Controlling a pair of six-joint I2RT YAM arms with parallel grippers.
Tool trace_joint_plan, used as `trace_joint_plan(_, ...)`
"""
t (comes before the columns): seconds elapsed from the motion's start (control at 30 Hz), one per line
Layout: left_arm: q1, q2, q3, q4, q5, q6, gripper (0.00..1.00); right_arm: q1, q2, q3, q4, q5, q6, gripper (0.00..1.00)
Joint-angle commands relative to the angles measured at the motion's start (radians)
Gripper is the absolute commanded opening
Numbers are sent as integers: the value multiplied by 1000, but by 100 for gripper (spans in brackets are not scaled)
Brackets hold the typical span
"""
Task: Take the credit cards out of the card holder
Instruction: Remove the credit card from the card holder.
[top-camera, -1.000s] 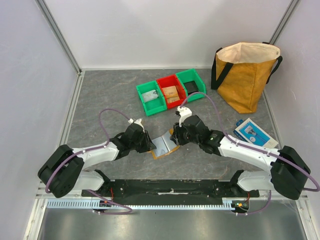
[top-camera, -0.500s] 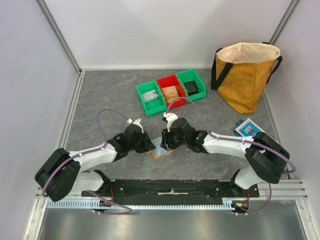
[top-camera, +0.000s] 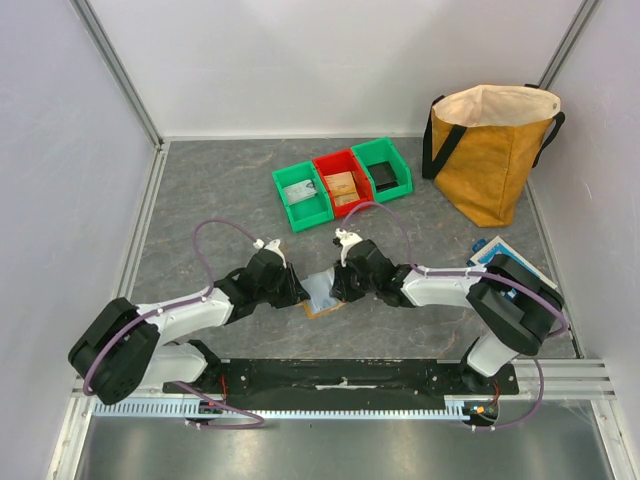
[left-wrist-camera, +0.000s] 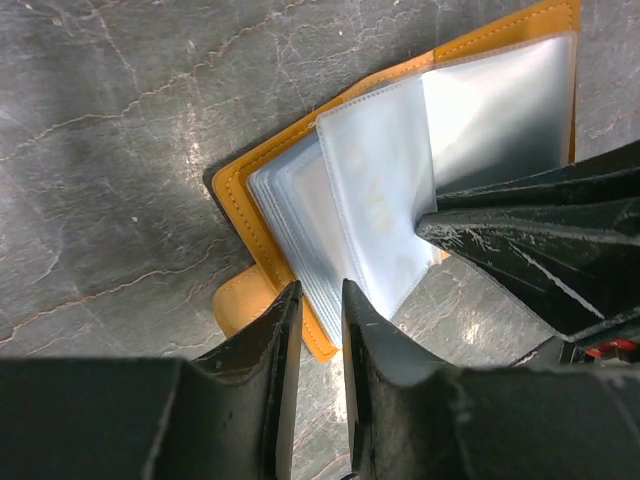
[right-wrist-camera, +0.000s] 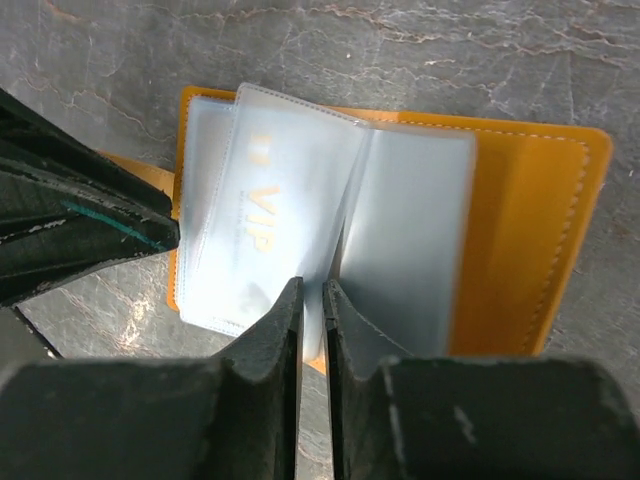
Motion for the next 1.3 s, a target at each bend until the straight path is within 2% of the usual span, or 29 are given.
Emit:
trace_joint_plan(0.0, -3, -33, -2, 12, -1, 6, 29, -35, 46, -45, 3, -33, 32, 13)
trace_joint_plan(0.13, -3, -43, 0, 22, 2, -4, 30, -78, 65, -70, 48, -101, 63, 9)
trace_joint_plan(0.3, -5, -42, 26, 24, 12, -4, 30, -104, 92, -87, 95, -174, 81, 9)
trace_joint_plan(0.73, -5, -106, 66, 3, 45, -35, 26, -104, 94, -88, 98, -180, 81, 10)
trace_joint_plan(0.93, -3, -152, 70, -10, 49, -55, 39, -104, 88, -90, 98, -173, 83, 10)
trace_joint_plan(1.1, -3, -108, 55, 25, 77, -82, 53, -104, 85, -90, 97, -168, 83, 9)
trace_joint_plan(1.27, -5, -50, 14, 150, 143, -142, 54, -104, 82, -91, 98, -168, 84, 10)
